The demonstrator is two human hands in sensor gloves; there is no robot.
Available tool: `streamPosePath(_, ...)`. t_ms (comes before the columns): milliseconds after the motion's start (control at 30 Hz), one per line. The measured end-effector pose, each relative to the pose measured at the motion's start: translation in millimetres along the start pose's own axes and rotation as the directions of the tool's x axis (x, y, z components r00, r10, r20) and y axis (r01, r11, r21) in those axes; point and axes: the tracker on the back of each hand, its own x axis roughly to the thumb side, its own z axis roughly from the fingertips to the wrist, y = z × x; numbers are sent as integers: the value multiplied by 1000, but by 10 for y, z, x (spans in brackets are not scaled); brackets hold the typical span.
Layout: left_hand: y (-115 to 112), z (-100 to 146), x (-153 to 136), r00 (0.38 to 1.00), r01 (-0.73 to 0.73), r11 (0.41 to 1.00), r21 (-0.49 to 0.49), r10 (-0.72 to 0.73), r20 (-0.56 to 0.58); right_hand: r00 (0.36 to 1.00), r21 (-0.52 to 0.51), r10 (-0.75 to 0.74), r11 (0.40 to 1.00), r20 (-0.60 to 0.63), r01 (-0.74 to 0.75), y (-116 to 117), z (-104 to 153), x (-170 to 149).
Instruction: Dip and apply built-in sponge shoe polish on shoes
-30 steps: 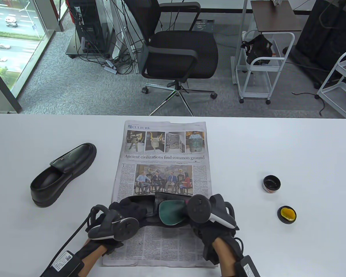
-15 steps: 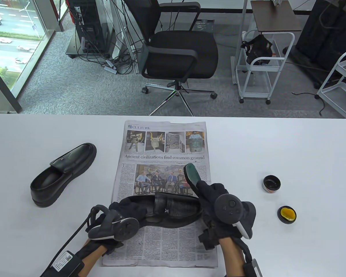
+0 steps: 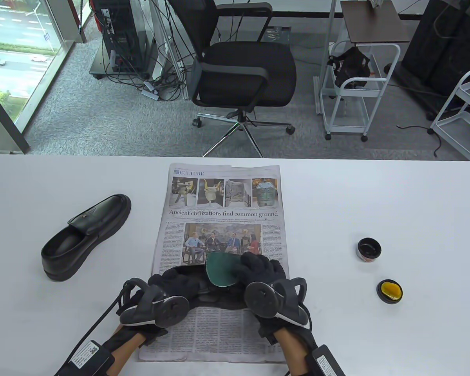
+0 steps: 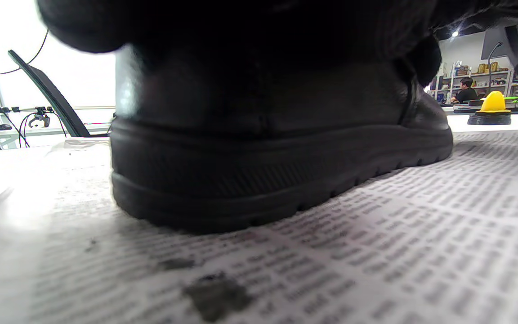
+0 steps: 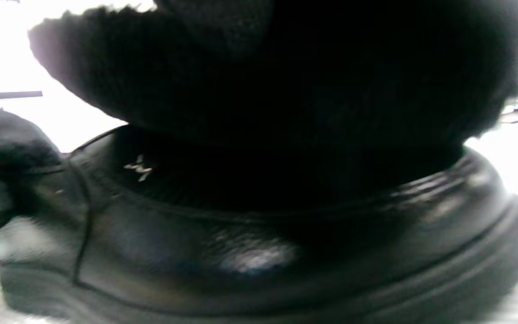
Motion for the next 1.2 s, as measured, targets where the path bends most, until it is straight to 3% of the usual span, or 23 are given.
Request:
streamPosePath(267,-2,0,2,1000,0,1000,-1,0,-3,969,52,46,998,-242,-34,-104,44,-410)
streamPosePath(433,-3,0,3,1000,1,1000,-2,-1,-4,914,-99,-207,978,-348,184,-249,100,-499)
streamPosePath(533,-5,-1,3,1000,1,1000,-1,-1,-4,906,-158,-298,952,-299,261,-250,108,-377)
streamPosePath(633,-5,-2,2,1000,1,1000,-1,-1,-4,953,-108,-250,966,-169,235,-220,63,-176)
streamPosePath(767,-7,-3,2,1000,0,1000,-2,0,-4,960,13,-279,960,-23,279,-132,25,70)
streamPosePath(867,-8,-3,1,1000,0,1000,-1,0,-4,984,160,-173,973,32,166,-65,19,147)
streamPosePath(967,-9,-3,2,1000,0,1000,-2,0,-4,997,252,-73,966,39,61,7,24,164)
streamPosePath(1200,-10,-4,0,1000,-1,1000,-2,1,-3,999,248,35,968,14,-38,-52,26,52)
